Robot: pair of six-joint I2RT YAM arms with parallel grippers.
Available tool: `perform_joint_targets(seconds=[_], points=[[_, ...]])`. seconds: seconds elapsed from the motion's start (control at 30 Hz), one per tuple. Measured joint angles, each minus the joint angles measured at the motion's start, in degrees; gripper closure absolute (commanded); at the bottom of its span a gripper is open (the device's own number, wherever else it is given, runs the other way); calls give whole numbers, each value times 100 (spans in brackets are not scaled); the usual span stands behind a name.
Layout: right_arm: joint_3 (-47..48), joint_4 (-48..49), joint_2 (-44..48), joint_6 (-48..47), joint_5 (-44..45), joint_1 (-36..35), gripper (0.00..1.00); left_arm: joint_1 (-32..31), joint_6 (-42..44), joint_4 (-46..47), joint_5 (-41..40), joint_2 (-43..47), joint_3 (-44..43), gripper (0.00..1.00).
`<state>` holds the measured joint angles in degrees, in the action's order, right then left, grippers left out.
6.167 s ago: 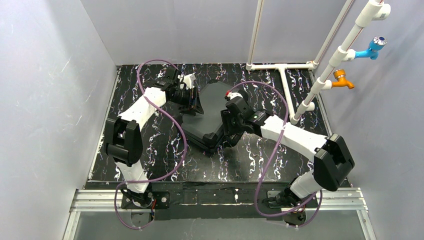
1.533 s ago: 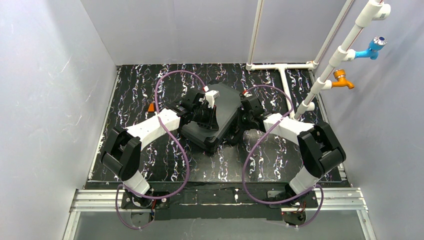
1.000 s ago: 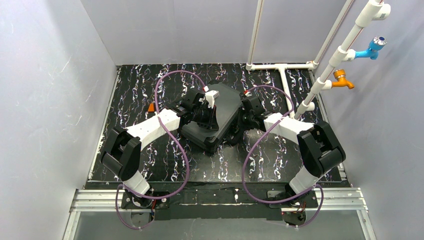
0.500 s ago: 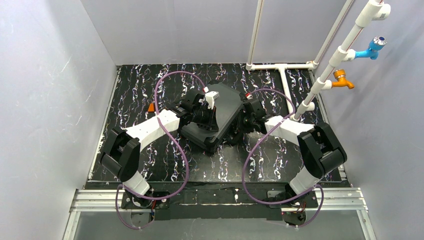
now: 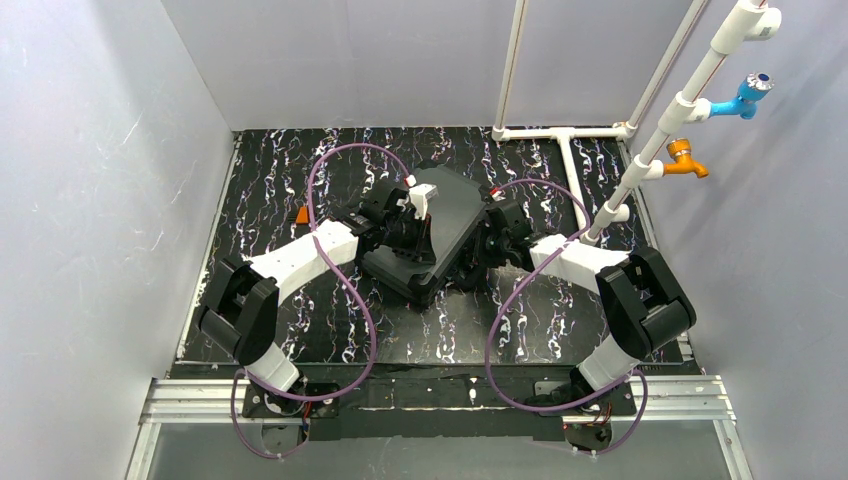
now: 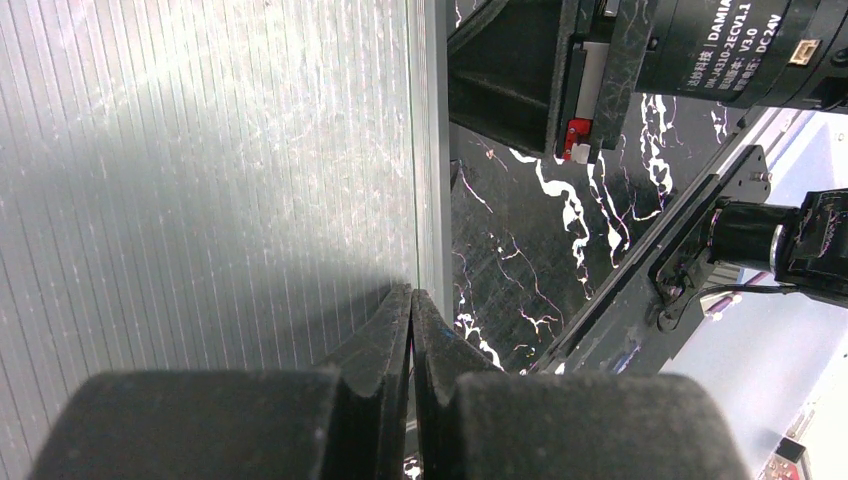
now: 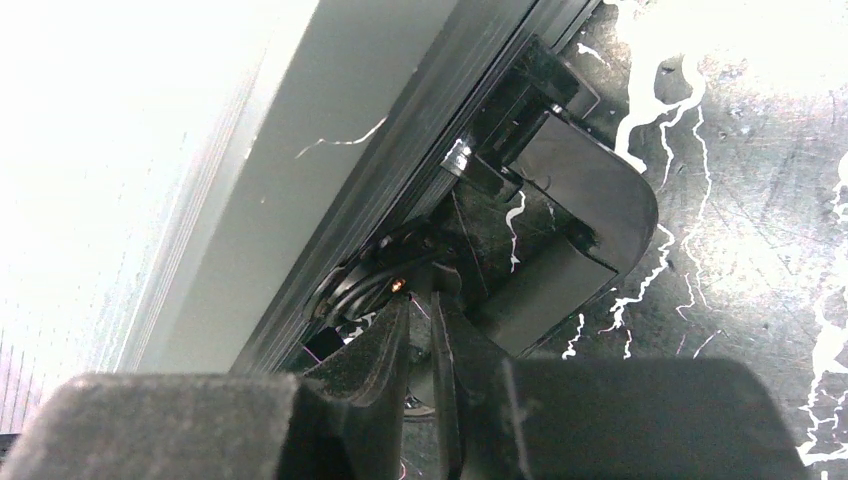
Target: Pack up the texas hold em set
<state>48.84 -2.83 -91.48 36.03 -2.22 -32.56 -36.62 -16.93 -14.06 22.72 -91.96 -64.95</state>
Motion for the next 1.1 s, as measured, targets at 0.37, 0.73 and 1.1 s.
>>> perform_joint_targets(seconds=[0.37, 0.73, 1.1], points=[[0, -63, 120, -216, 227, -48, 89, 0, 2, -83, -2, 46, 13, 100], [0, -153, 428, -372, 444, -52, 99, 0, 0, -125, -2, 59, 13, 100], [0, -142, 291, -365, 411, -52, 99, 0, 2, -125, -2, 59, 13, 100]])
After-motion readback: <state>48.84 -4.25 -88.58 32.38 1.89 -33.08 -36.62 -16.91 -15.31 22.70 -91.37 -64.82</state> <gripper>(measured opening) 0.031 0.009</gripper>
